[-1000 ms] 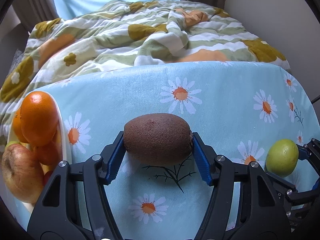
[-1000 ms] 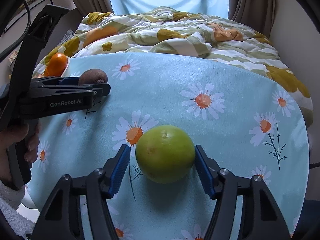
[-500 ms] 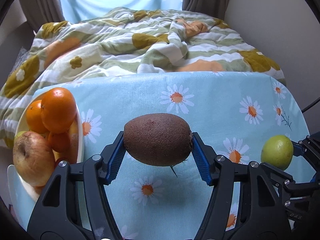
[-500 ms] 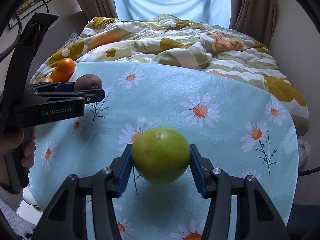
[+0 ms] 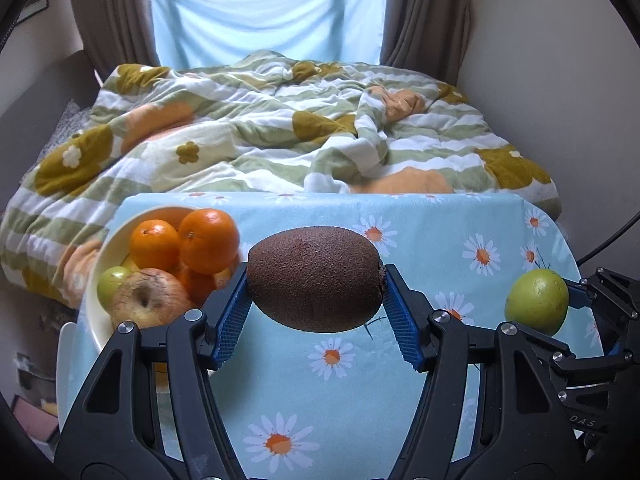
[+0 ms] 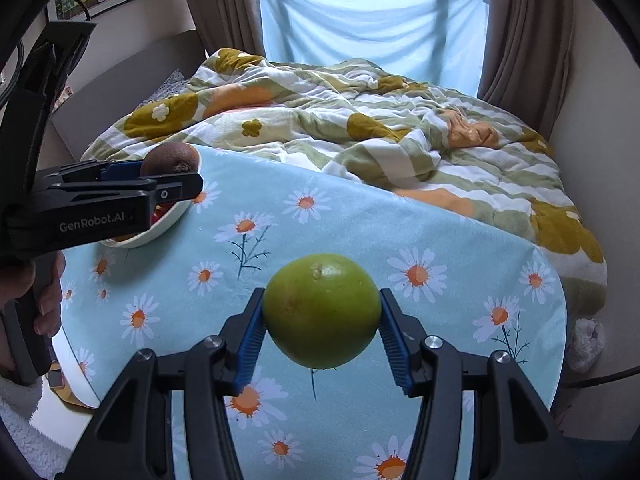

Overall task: Organize fruits
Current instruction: 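Carry the kiwi into the bowl and open the left gripper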

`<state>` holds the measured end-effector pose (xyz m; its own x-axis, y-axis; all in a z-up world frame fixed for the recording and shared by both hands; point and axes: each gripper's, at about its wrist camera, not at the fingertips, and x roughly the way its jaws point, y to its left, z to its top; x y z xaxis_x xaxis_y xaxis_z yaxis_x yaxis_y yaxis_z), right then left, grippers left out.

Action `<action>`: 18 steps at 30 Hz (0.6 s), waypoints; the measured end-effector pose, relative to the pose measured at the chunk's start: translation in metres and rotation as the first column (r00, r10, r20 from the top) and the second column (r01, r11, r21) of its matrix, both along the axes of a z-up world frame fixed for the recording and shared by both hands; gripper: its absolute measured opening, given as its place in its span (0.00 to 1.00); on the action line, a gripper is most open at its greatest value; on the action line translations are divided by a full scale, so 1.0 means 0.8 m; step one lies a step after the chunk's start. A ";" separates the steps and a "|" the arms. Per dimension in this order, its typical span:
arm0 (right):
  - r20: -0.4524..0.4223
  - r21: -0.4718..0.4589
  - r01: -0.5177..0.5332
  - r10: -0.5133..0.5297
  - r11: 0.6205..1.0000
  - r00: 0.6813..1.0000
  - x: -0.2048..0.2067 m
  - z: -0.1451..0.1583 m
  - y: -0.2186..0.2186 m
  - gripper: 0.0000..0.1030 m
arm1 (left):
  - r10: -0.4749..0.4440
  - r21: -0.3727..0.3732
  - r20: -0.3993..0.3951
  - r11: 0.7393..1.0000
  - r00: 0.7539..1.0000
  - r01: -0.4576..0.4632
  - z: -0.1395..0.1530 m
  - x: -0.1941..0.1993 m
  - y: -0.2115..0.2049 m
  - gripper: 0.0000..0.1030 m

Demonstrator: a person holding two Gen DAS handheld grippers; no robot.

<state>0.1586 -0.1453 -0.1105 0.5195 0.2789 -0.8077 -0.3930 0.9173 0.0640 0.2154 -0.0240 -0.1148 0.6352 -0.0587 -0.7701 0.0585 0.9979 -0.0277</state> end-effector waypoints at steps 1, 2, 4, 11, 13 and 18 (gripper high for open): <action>0.008 0.000 -0.011 0.011 1.000 1.000 0.000 0.005 0.007 0.48 | 0.009 -0.002 0.007 1.000 1.000 -0.009 0.006 -0.003 0.008 0.66; 0.015 0.001 -0.023 0.023 1.000 1.000 0.001 0.009 0.015 0.48 | 0.018 -0.004 0.012 1.000 1.000 -0.018 0.011 -0.005 0.016 0.66; 0.023 0.003 -0.046 0.046 0.999 0.999 0.003 0.017 0.030 0.48 | 0.035 -0.005 0.019 0.999 0.999 -0.035 0.019 -0.009 0.034 0.66; 0.033 0.023 -0.107 0.107 0.994 0.994 0.013 0.035 0.094 0.48 | 0.074 0.008 0.035 0.997 0.997 -0.074 0.041 -0.014 0.104 0.66; 0.030 0.029 -0.122 0.121 0.992 0.992 0.017 0.037 0.115 0.48 | 0.080 0.011 0.036 0.997 0.996 -0.080 0.044 -0.010 0.125 0.66; 0.030 0.038 -0.137 0.136 0.990 0.990 0.029 0.040 0.165 0.48 | 0.074 0.019 0.027 0.997 0.997 -0.074 0.042 0.003 0.175 0.66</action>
<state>0.1819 -0.0131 -0.0783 0.4963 0.3802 -0.7805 -0.5161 0.8521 0.0869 0.2176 0.1159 -0.0811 0.6571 0.0048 -0.7538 -0.0152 0.9999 -0.0069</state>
